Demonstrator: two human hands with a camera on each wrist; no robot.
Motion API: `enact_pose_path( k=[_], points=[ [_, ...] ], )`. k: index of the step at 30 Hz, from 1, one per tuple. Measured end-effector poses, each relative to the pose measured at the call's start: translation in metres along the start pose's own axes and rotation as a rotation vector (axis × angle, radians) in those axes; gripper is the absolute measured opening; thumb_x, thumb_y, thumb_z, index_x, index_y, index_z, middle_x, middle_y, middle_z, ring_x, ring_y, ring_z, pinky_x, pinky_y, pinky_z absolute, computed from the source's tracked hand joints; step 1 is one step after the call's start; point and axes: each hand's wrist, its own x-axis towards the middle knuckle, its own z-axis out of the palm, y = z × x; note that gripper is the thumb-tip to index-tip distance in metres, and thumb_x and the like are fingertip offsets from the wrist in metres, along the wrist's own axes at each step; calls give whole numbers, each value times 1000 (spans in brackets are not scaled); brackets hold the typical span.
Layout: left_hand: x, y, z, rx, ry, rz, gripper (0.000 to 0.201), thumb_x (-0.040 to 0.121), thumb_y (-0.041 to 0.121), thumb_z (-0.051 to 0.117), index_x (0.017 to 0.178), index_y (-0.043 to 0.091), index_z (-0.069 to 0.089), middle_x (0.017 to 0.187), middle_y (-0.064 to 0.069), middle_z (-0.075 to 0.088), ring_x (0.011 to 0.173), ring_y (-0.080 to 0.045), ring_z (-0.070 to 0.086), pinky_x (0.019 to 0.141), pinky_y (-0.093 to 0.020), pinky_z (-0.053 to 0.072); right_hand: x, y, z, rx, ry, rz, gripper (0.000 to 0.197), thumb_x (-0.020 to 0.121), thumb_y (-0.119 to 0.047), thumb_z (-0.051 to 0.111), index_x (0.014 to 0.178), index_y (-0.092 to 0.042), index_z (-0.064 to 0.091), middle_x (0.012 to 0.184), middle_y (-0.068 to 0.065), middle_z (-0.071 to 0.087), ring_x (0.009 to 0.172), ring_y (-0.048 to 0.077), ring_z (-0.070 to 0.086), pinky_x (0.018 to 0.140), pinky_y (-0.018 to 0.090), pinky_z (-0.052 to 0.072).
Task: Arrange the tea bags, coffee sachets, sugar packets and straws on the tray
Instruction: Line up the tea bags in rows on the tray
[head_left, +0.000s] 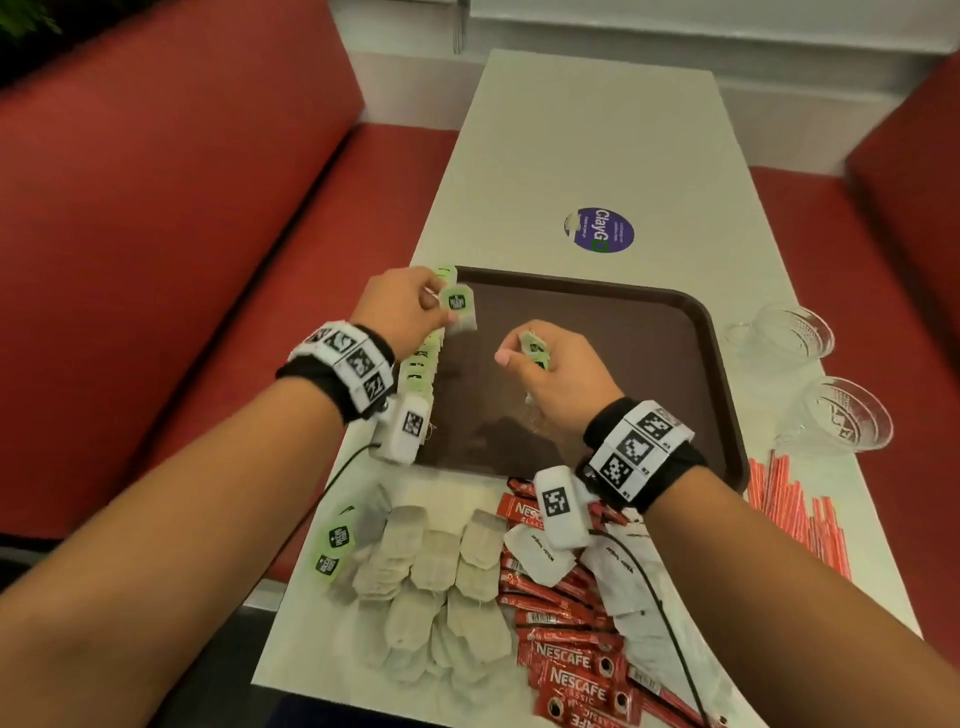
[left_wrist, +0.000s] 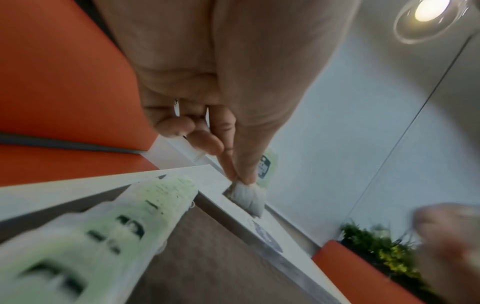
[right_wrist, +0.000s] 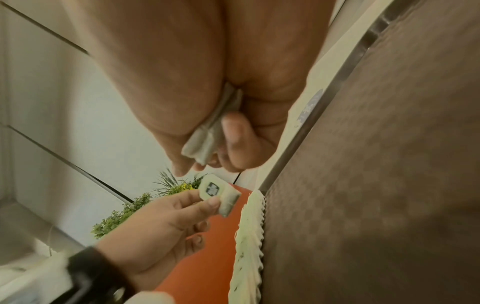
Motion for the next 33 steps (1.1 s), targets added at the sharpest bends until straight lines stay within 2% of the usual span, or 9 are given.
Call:
enact_pose_path(
  k=[4,8,10,12,15,18,22,26,33],
  points=[
    [57,5,11,43,-17,-93,35,77,28,84,102,28,60,91,9,67,87,-11,65,74,-30,52,14,6,-13,-98,-35,-35,9,93,-23,67,94,-19,58,77,-7,58,64,5,53,62,19,43],
    [94,10,22,235,-47,-120,47,75,31,86,115,22,62,116,-3,63,102,-23,61,79,-32,49,23,13,-19,-108,-100,-35,13,94,-14,60,100,-22,51,78,-4,54,62,11,54,67,31,50],
    [108,11,26,328,-92,-115,51,77,31,85,120,15,64,122,-8,64,109,-29,62,87,-36,52,26,14,-21,-107,-130,-36,17,95,-8,57,102,-21,49,80,-3,54,61,5,54,65,22,48],
    [117,9,30,388,-127,-120,48,79,31,84,118,10,66,119,-11,66,108,-31,63,90,-40,54,28,15,-22,-104,-159,-33,22,93,-3,53,104,-21,48,85,-3,53,63,3,52,63,19,46],
    [126,4,32,413,-133,-129,45,80,31,83,114,6,66,115,-12,67,106,-32,64,91,-42,54,29,15,-22,-65,-194,-2,29,88,1,50,107,-21,47,91,-2,52,69,13,52,65,32,50],
    [129,3,33,458,-131,-104,46,81,34,81,113,4,66,114,-14,67,106,-33,63,92,-45,54,32,16,-20,-63,-196,13,30,86,0,51,107,-22,46,92,-3,51,70,15,52,66,35,50],
    [133,5,32,456,-153,-43,34,81,38,80,103,13,72,104,-4,70,98,-26,65,79,-36,54,38,16,-18,-60,-196,16,28,87,-2,53,107,-21,46,88,4,52,67,18,52,63,40,51],
    [131,9,37,497,-312,-10,22,70,35,88,81,22,74,80,9,69,81,-17,65,66,-26,47,42,16,-19,-80,-186,11,29,91,-3,53,113,-19,43,84,5,53,62,19,52,56,34,49],
    [131,10,41,579,-334,30,10,76,24,84,79,25,75,90,5,72,83,-21,68,65,-28,46,48,24,-19,-90,-96,-20,32,89,-10,66,111,-23,45,90,-7,55,71,7,54,60,17,45]
  ],
)
